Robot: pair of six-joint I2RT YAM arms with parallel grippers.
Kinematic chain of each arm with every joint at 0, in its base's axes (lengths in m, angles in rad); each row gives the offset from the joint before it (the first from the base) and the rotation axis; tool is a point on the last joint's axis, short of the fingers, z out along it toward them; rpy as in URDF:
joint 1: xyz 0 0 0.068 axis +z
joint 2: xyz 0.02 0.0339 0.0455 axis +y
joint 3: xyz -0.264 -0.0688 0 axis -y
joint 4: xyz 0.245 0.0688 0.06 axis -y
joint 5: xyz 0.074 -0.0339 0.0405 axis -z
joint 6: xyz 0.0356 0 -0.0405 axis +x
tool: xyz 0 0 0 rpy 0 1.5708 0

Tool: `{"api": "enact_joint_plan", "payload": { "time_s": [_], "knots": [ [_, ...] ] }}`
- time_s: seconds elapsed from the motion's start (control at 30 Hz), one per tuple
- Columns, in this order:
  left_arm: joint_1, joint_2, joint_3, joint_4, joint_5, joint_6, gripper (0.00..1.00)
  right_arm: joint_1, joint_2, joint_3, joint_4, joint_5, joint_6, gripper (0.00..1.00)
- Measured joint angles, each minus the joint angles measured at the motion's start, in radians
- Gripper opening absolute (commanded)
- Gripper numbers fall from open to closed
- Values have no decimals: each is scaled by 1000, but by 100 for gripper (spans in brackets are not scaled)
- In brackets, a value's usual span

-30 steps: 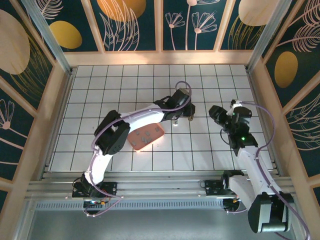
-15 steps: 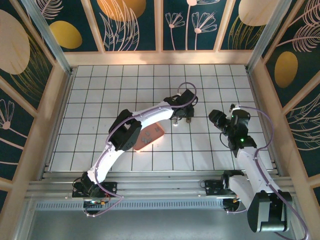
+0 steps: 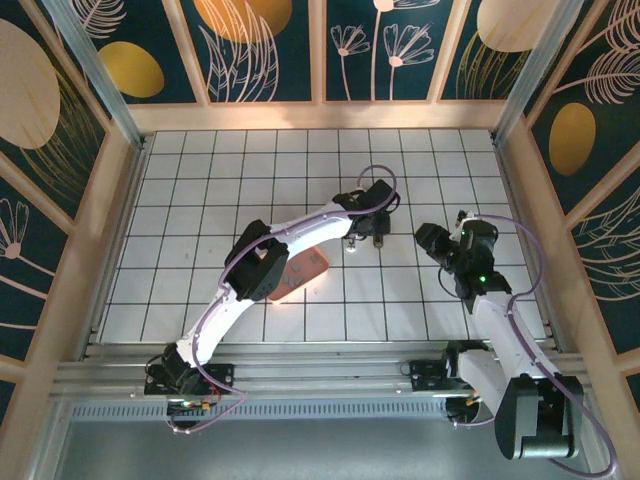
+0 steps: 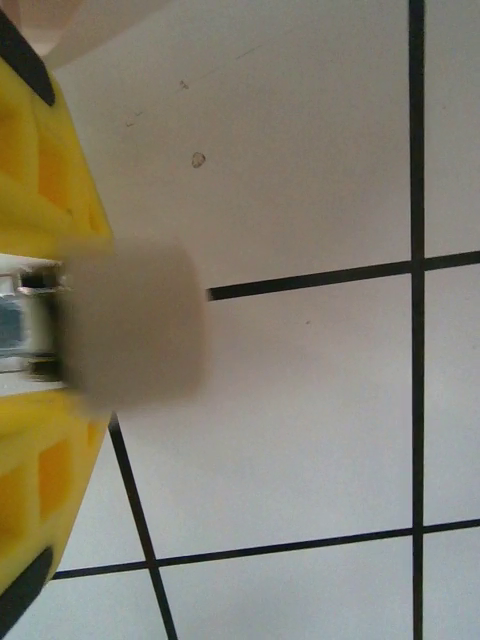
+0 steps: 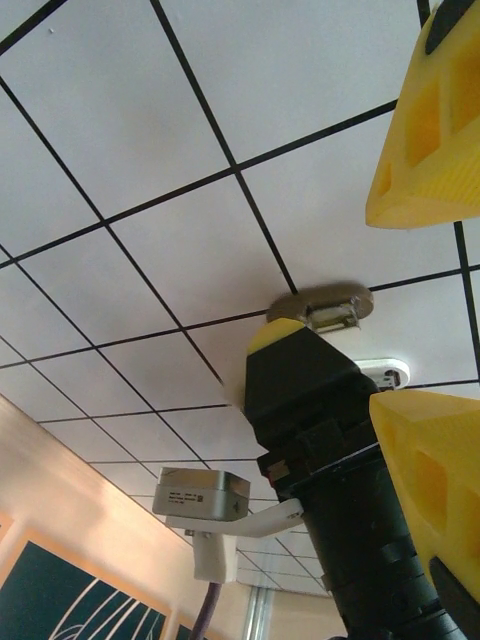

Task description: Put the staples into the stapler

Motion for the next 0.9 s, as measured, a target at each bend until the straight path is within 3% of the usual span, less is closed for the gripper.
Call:
{"api": "enact_joint_plan", "payload": {
  "time_s": [0.1, 0.3, 0.47, 0.63, 0.9],
  "knots": [
    [-1, 0, 7, 2, 0, 3, 53, 0, 0, 0, 0, -8, 0, 47],
    [-2, -7, 6, 2, -5, 4, 57, 0, 0, 7, -10, -23, -8, 46],
    [-2, -141, -111, 29, -48, 21, 65, 48, 10, 66, -59, -18, -46, 45],
    [-2, -415, -335, 127, -89, 37, 70, 224, 64, 161, -111, 35, -105, 45],
    [33, -788, -779, 303, -99, 45, 75, 537, 292, 344, -187, 145, -190, 44]
  ]
}}
